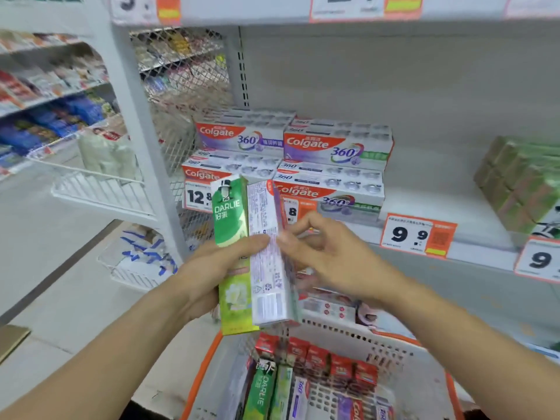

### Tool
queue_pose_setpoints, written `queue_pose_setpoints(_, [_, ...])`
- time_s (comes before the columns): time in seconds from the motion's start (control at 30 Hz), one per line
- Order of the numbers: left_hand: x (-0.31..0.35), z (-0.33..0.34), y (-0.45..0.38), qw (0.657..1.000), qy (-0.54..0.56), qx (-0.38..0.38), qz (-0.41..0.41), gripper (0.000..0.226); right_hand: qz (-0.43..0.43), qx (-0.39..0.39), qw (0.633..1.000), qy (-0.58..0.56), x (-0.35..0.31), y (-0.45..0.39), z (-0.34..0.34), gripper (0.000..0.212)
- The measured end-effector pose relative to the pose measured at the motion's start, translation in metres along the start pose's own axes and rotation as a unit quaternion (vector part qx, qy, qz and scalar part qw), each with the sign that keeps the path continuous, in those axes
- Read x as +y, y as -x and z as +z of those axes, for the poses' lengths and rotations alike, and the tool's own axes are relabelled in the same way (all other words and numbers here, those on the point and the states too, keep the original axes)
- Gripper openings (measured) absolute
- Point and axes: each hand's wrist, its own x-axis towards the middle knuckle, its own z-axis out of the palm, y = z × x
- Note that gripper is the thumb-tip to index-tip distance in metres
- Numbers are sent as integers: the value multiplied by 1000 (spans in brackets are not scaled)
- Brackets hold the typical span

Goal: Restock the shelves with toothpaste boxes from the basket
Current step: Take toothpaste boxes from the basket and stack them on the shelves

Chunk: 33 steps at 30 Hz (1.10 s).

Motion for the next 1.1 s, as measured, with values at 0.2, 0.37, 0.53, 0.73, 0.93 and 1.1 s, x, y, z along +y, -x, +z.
queue_pose_setpoints(0.2, [0,-27,-2,992,-16,-114,-46,78,15,-73,996,-48,-13,-8,-55,85])
queue_pose_setpoints(0.37, [-2,-13,-3,983,-46,-170,-47,74,20,-72,990,-122,19,-13,-43,75])
queue_pose_setpoints(0.53, [0,-12,-4,985,-118,-125,-3,93,-22,63,990,-124,13,-11,-71,69])
queue_pose_setpoints(0.73, [-21,33,-2,987,-141,-64,34,60,-7,180,973,-141,19,-10,-44,64])
queue_pose_setpoints(0.93, [-22,52,-2,996,-44,15,77,46,51,-50,997,6,11,-1,-49,63])
queue_pose_setpoints(1.1, [-15,49,-5,994,-30,52,93,44,-53,9,997,55,-18,-8,-73,56])
